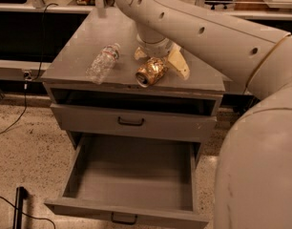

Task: Place orange can into middle drawer

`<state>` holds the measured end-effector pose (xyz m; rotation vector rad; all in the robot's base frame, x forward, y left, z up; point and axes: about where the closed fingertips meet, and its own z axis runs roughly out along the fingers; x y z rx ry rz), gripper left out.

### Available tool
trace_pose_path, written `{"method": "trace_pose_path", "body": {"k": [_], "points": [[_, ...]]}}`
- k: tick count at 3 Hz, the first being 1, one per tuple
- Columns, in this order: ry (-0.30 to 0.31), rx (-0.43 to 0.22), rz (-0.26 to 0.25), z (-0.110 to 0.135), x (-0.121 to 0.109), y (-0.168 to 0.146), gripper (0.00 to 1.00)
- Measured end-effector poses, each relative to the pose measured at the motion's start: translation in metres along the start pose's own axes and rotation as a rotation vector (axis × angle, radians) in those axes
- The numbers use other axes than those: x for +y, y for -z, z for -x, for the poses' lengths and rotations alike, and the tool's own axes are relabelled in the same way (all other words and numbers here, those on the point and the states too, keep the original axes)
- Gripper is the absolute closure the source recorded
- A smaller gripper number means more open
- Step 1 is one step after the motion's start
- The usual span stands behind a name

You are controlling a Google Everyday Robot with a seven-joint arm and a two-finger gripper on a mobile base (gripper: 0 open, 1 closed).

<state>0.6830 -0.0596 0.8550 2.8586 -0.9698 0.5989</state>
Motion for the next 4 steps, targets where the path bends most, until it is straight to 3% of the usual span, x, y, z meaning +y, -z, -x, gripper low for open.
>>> {"method": "trace_pose_path", "body": {"k": [1, 3, 4], "points": [[0.004, -0.020, -0.005, 0.000, -0.006, -0.011, 0.00], [-0.003, -0.064, -0.027, 0.004, -0.011, -0.019, 0.41], [-0.036, -0.109, -0.089, 0.009, -0.011, -0.009, 0.64]]}}
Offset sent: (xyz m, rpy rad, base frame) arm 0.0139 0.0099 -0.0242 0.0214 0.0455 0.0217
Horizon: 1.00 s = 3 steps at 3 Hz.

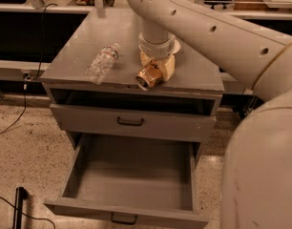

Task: Place orange can into middle drawer

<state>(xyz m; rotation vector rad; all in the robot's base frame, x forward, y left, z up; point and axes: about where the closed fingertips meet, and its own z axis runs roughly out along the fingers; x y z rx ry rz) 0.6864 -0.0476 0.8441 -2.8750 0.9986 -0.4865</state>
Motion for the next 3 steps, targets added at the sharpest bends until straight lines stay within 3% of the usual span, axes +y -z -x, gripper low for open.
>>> {"method": "trace_pose_path", "body": {"k": [1, 2, 3], "points": [[-0.093, -0.049, -0.094, 0.006, 0.007, 0.018, 0.88], [-0.220, -0.029, -0.154, 0.017, 0.026, 0.050, 1.00], [-0.288, 0.053, -0.154, 0.051, 0.040, 0.068, 1.00]]}}
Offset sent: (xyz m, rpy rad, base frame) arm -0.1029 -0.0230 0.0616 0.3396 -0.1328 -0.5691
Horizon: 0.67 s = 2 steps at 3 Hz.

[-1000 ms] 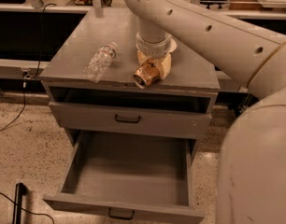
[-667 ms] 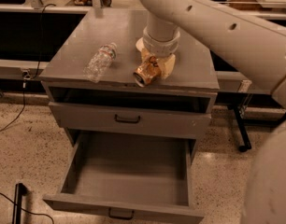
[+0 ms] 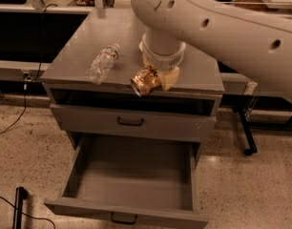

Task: Place orange can into middle drawer

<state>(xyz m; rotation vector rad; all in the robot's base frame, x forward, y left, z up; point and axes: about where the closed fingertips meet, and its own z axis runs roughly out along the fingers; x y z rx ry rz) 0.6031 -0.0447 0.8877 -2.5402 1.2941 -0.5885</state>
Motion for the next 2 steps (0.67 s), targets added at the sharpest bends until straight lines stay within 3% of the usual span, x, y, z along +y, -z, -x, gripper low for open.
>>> {"method": "trace_pose_path", "body": {"k": [1, 2], "points": [[-0.048, 0.012, 0.064, 0.0085, 0.0263, -0.0197, 1.00], [-0.033, 0.004, 0.045, 0.0044, 0.0181, -0.0146, 1.00]]}}
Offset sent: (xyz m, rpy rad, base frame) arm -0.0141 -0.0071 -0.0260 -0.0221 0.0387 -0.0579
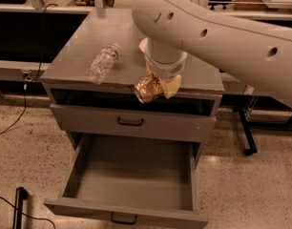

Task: Place orange can into middle drawer

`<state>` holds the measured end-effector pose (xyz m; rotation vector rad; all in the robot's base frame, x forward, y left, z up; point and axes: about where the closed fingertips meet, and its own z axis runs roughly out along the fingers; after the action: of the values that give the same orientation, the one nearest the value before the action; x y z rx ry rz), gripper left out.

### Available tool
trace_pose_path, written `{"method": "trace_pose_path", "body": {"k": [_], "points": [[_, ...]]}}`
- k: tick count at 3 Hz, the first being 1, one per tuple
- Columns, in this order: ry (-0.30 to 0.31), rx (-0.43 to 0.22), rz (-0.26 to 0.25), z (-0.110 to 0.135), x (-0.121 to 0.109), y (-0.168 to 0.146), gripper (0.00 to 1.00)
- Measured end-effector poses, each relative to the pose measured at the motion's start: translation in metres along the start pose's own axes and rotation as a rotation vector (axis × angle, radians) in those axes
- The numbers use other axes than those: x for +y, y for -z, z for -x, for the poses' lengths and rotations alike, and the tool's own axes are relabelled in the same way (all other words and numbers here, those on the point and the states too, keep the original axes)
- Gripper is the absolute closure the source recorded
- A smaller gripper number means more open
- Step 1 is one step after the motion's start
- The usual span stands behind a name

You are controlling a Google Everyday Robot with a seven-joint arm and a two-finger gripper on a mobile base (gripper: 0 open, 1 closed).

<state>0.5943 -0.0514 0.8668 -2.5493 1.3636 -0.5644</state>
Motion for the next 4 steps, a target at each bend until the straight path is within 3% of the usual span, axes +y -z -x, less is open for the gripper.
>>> {"method": "trace_pose_path", "body": {"k": [1, 2, 3, 4], "points": [[-0.111, -0.039, 0.029, 0.004, 0.012, -0.008, 1.00], [-0.292, -0.079, 0.135, 0.023, 0.034, -0.012, 1.00], [-0.508, -0.148, 0.283, 0.052, 0.081, -0.025, 1.00], [-0.700, -0.210, 0.333, 0.075, 0.135, -0.033, 1.00]]}}
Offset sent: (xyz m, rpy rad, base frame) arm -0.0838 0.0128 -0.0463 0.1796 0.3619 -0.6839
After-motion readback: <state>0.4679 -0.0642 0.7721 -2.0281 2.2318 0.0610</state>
